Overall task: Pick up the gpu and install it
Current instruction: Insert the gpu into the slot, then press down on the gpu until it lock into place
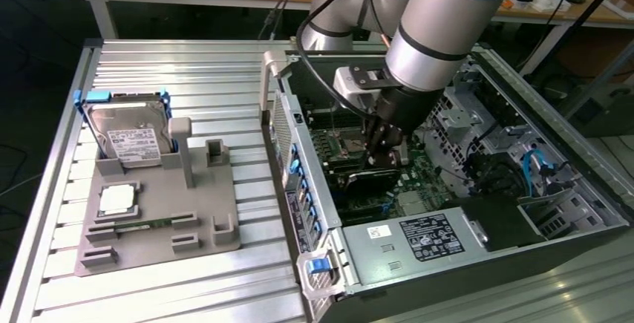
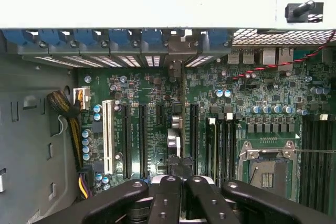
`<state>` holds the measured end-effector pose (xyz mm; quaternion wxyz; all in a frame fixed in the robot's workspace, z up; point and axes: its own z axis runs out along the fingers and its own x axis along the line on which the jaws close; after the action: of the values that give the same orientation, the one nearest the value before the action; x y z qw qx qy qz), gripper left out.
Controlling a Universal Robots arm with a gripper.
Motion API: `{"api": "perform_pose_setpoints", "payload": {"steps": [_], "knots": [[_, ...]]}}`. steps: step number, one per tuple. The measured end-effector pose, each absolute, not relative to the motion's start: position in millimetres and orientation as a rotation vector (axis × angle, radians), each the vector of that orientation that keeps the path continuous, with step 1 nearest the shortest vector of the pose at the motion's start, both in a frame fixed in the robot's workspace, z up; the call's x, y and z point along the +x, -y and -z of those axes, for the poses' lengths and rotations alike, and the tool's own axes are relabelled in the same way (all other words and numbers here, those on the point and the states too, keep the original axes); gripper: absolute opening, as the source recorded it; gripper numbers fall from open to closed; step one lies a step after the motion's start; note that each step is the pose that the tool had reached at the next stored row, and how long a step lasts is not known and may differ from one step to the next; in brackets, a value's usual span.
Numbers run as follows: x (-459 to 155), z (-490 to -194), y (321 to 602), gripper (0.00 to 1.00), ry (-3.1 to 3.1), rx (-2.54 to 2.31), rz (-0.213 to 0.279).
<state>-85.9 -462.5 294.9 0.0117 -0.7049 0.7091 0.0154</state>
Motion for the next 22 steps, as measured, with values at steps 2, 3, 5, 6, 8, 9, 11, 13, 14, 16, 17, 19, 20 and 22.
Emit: {"api": "perform_pose_setpoints", "payload": {"steps": [2,3,5,6,8,9,11,13,14,16,17,19,20,22], "knots": [[-85.9,-294.9,462.5,0.11,-2.211,-2.198,-0.048],[-85.9,-294.9,462.5,0.11,-2.211,-2.198,-0.048],[-85.9,-294.9,462.5,0.11,-2.211,-2.198,-0.048],[-85.9,-294.9,462.5,0.11,-2.211,-2.198,-0.048],[-85.9,-294.9,462.5,0.11,-2.211,-2.198,-0.048],[-85.9,-294.9,462.5,0.11,-2.211,-2.198,-0.048],[-85.9,-294.9,462.5,0.11,-2.211,-2.198,-0.048],[-87.5,-295.0,462.5,0.11,-2.211,-2.198,-0.048],[-88.2,-294.9,462.5,0.11,-2.211,-2.198,-0.048],[-91.4,-294.9,462.5,0.11,-2.211,-2.198,-0.048],[-96.8,-294.9,462.5,0.11,-2.211,-2.198,-0.048],[-107.7,-294.9,462.5,0.11,-2.211,-2.198,-0.048],[-111.1,-294.9,462.5,0.11,-2.211,-2.198,-0.048],[-118.6,-294.9,462.5,0.11,-2.211,-2.198,-0.048]]}}
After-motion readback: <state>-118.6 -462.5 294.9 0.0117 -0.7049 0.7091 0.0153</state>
